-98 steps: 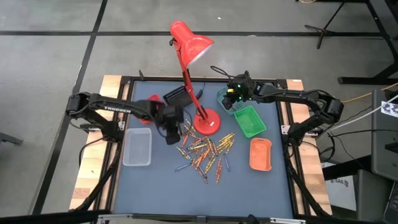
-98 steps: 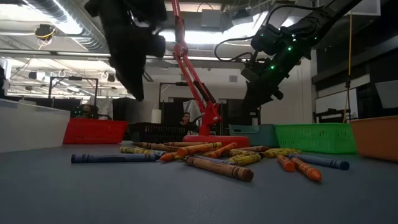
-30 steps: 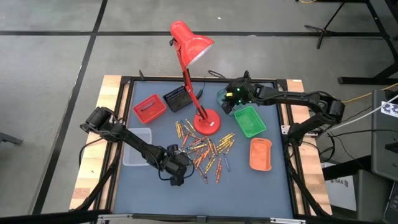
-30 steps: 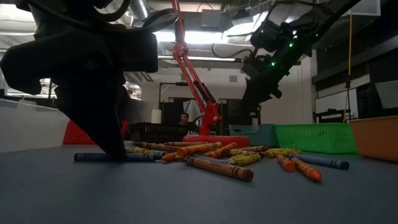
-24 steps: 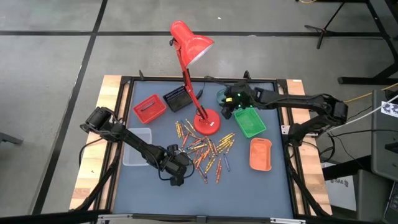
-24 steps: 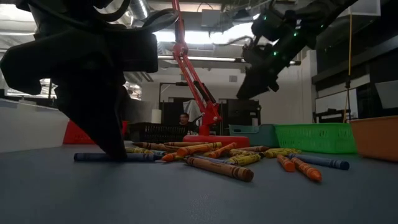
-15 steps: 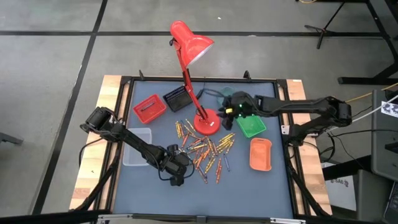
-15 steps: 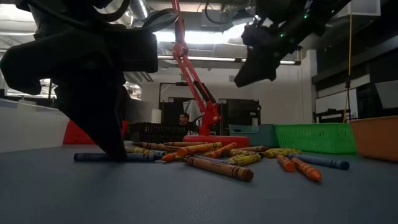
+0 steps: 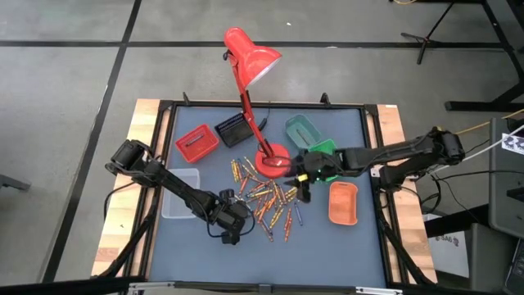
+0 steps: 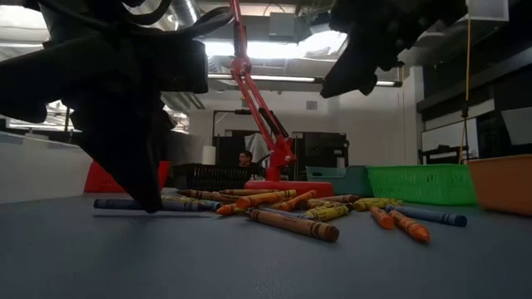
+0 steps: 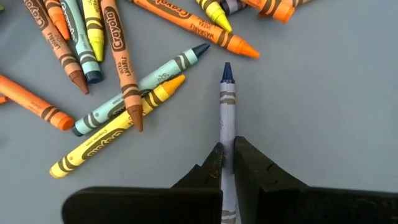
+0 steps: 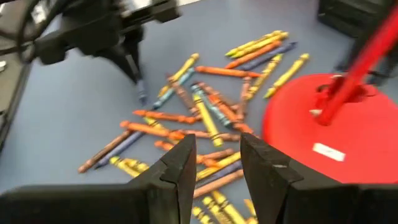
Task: Sort crayons
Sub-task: Put the blue crayon into the middle left red bin
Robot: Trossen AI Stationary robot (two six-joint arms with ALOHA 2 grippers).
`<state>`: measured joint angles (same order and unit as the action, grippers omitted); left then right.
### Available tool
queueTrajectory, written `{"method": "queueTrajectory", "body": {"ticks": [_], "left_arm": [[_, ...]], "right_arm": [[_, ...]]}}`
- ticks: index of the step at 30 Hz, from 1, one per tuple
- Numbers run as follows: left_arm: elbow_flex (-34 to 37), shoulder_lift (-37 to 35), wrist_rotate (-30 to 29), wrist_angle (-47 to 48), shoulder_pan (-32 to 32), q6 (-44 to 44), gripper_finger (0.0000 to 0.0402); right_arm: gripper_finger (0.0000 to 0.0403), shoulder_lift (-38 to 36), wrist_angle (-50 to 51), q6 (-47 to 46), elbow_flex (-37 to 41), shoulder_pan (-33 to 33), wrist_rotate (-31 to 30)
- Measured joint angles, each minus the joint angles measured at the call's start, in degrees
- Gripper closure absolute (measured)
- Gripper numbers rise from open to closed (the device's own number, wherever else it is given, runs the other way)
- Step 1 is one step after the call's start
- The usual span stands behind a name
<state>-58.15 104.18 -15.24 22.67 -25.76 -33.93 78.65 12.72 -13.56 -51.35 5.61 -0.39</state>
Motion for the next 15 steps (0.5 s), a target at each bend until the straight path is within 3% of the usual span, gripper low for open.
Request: {"method": "queueTrajectory", "body": {"ticks": [8,15], "left_arm": [[0.0,-0.9,3.6,-0.3,0.0,0.0,0.0399],[0.0,-6.3,4.7,-0.2,0.0,0.2,0.0399]], "right_arm": [[0.0278,0.0,0.0,-0.3,0.0,4.5,-2.2],[0.0278,0.0,-0.1,-3.4,0.0,6.6,-5.1]]}}
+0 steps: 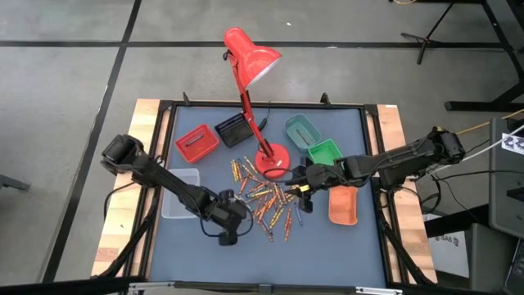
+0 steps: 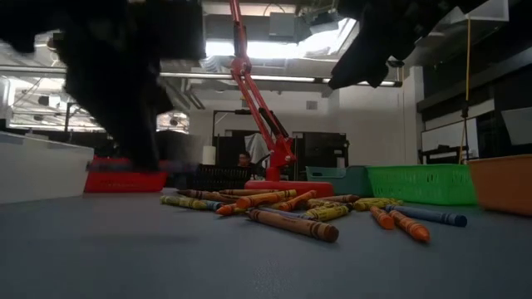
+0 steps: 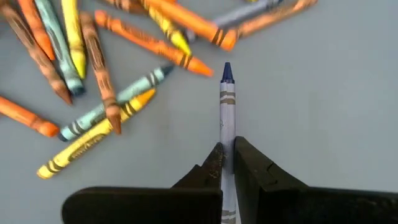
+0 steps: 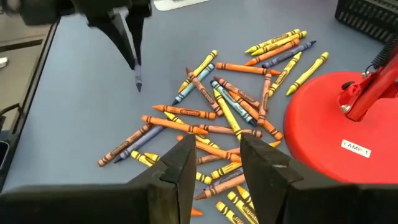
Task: Sort crayons
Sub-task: Put the blue crayon into the middle left red bin
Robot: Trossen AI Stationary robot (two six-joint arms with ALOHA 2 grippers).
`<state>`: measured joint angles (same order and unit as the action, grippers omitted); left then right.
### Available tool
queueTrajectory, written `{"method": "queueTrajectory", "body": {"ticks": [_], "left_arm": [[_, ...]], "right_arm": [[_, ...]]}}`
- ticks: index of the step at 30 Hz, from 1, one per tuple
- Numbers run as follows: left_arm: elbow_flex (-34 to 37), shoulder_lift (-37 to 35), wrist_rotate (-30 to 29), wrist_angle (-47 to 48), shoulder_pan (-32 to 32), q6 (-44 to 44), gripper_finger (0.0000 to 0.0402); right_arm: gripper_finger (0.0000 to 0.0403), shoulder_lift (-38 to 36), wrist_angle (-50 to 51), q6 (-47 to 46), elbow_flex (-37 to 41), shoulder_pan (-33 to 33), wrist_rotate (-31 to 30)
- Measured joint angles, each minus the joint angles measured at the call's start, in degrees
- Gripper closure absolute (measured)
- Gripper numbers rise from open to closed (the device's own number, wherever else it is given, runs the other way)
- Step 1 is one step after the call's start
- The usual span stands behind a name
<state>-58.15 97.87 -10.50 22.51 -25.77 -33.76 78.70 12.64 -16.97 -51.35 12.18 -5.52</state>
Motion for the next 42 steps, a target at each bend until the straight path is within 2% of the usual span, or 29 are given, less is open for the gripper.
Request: {"method": "queueTrajectory", "body": {"ticks": [9,19,26,30,36,42], "left_arm": [[-0.1,-10.6,-6.7,5.3,3.7,4.1,0.0399],[-0.1,-19.1,-12.5,20.0,16.5,10.8,0.0399],[-0.1,-20.0,-15.5,32.3,28.4,13.5,0.0399],[-0.1,-19.7,-18.0,36.3,34.9,16.1,0.0399],[-0.1,-19.7,-18.0,36.4,42.6,17.9,0.0399],[-0.1,-19.7,-18.0,36.5,46.6,17.9,0.0384]], "right_arm": [[0.0278,0.0,0.0,-1.0,0.0,0.2,0.0],[0.0278,0.0,-0.1,-1.0,0.0,0.2,0.1],[0.0278,0.1,-0.1,-1.3,0.0,0.2,0.0],[0.0278,0.1,-0.1,-3.9,0.0,0.2,-0.7],[0.0278,0.7,-0.2,-7.4,0.0,0.2,-5.1],[0.0278,2.3,0.0,-7.5,0.0,0.2,-6.0]]}}
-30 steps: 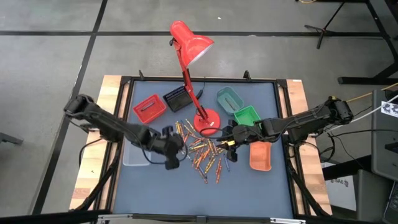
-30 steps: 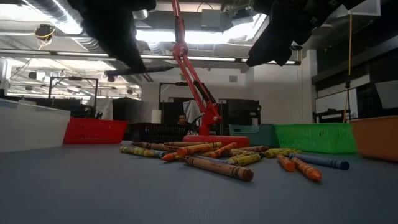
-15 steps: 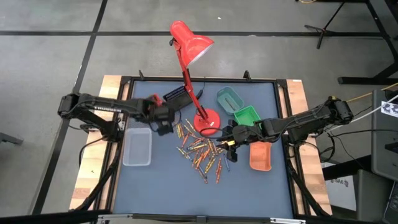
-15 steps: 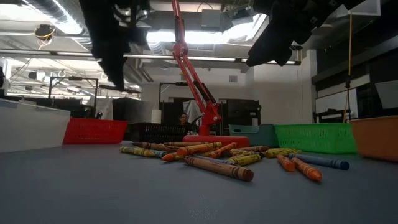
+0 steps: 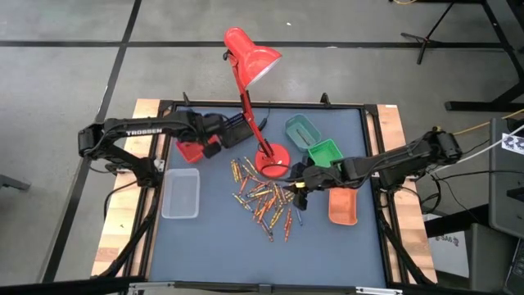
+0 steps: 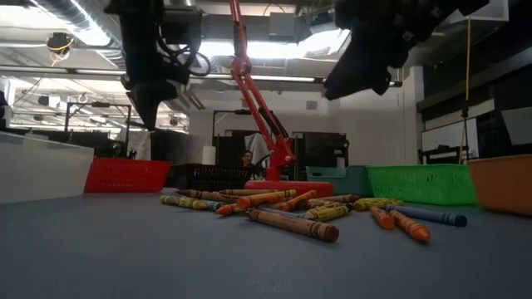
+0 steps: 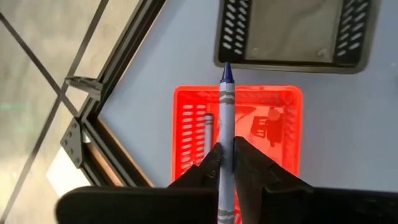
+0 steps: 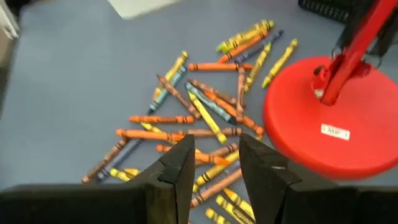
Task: Sort crayons
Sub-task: Put the blue crayon into the middle left red bin, then put the brown crayon into the top right blue bin
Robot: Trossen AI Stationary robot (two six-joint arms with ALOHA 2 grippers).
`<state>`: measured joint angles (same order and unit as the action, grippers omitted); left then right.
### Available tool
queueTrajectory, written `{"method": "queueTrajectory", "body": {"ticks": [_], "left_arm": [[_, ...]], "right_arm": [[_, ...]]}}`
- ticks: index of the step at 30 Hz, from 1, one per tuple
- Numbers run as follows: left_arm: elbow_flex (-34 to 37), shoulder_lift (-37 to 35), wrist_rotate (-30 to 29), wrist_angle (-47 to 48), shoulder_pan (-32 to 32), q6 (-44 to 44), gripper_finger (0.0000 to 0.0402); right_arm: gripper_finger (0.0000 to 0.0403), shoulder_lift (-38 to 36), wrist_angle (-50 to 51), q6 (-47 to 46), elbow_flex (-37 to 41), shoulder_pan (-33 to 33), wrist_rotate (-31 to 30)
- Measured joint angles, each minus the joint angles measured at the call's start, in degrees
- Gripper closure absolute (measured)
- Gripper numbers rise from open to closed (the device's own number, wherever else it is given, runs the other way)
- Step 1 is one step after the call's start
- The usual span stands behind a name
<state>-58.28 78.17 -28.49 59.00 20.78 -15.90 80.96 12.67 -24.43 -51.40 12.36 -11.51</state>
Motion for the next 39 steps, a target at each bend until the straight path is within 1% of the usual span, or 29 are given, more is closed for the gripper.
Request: {"method": "queueTrajectory", "body": {"ticks": [10,14,16,20,23,29,34,39], "left_arm": [[0.0,0.0,0.0,0.4,1.8,0.0,0.0338],[0.0,0.0,0.1,0.3,1.8,-0.4,0.0327],[0.0,0.0,0.8,0.1,1.8,-0.5,0.0325],[0.0,0.0,3.4,-0.8,1.8,-0.5,0.0325],[0.0,0.0,3.8,-1.5,1.8,-0.5,0.0325],[0.0,0.0,3.8,-2.4,1.8,-0.5,0.0325],[0.0,0.0,3.8,-2.7,1.8,-0.5,0.0325],[0.0,0.0,3.8,-2.8,1.8,-0.5,0.0324]], "right_arm": [[0.0278,4.3,0.3,0.0,0.0,0.0,0.1],[0.0278,5.3,0.1,-0.9,0.0,0.0,0.0],[0.0278,5.9,0.5,-2.6,0.0,0.0,-0.9],[0.0278,7.2,0.8,-6.6,0.0,0.0,-4.9],[0.0278,8.5,0.7,-8.7,0.0,0.0,-6.0],[0.0278,12.2,0.3,-11.6,0.0,0.0,-5.4],[0.0278,15.5,-0.2,-12.0,0.0,0.0,-5.4],[0.0278,18.3,-4.8,-12.0,0.0,0.0,-2.1]]}}
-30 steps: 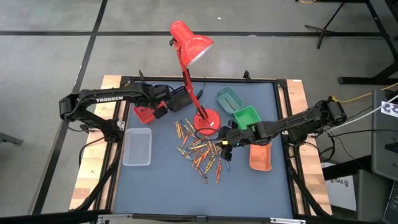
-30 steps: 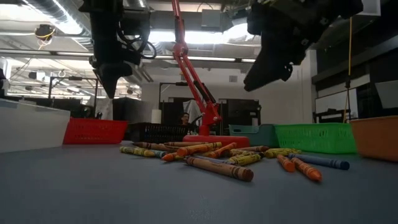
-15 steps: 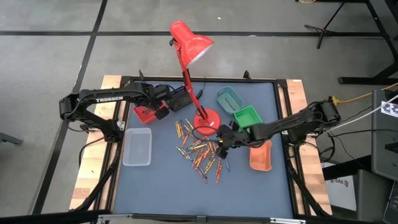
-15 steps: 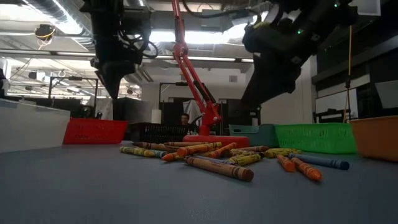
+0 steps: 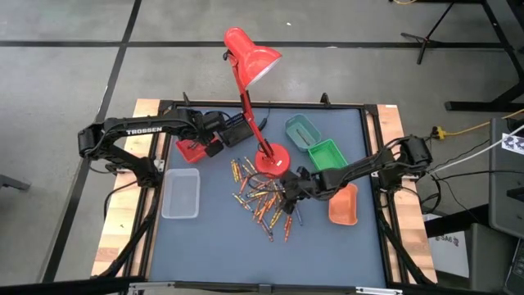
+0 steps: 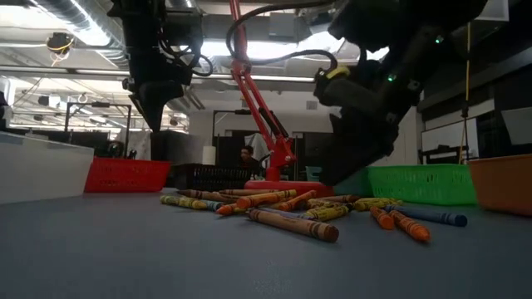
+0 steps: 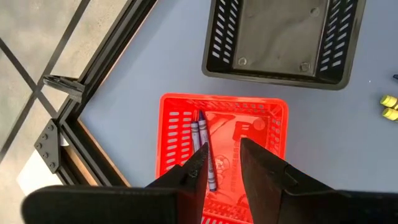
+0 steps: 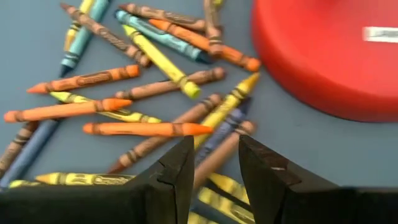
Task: Sort crayons
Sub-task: Put the brown crayon into the top right blue bin
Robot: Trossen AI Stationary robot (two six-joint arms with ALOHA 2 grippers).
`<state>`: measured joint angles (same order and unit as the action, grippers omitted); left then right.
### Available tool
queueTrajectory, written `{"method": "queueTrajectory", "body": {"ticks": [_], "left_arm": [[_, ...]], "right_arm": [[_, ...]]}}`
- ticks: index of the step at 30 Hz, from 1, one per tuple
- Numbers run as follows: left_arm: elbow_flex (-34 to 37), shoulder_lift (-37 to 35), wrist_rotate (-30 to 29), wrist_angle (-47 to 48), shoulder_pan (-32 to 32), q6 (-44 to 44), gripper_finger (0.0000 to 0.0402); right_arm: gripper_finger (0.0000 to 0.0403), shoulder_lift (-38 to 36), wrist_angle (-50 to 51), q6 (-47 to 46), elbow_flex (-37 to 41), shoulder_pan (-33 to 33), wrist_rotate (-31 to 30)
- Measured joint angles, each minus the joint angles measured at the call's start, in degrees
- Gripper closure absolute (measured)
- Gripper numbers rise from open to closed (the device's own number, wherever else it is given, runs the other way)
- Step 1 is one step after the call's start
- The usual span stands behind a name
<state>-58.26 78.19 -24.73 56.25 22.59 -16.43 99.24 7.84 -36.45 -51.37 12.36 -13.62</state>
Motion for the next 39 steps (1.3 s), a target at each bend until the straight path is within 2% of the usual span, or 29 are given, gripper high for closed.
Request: {"method": "queueTrajectory", "body": {"ticks": [14,29,39], "left_arm": [[0.0,0.0,0.0,-0.2,0.0,0.0,0.0324],[0.0,0.0,0.0,-0.2,0.0,0.0,0.0324],[0.0,0.0,0.0,-0.2,0.0,0.0,0.0324]], "right_arm": [[0.0278,2.1,-1.4,0.0,0.0,0.0,0.2],[0.0278,2.0,2.7,-2.4,0.0,0.0,0.1],[0.0279,2.0,2.8,-4.1,0.0,0.0,-2.9]]}}
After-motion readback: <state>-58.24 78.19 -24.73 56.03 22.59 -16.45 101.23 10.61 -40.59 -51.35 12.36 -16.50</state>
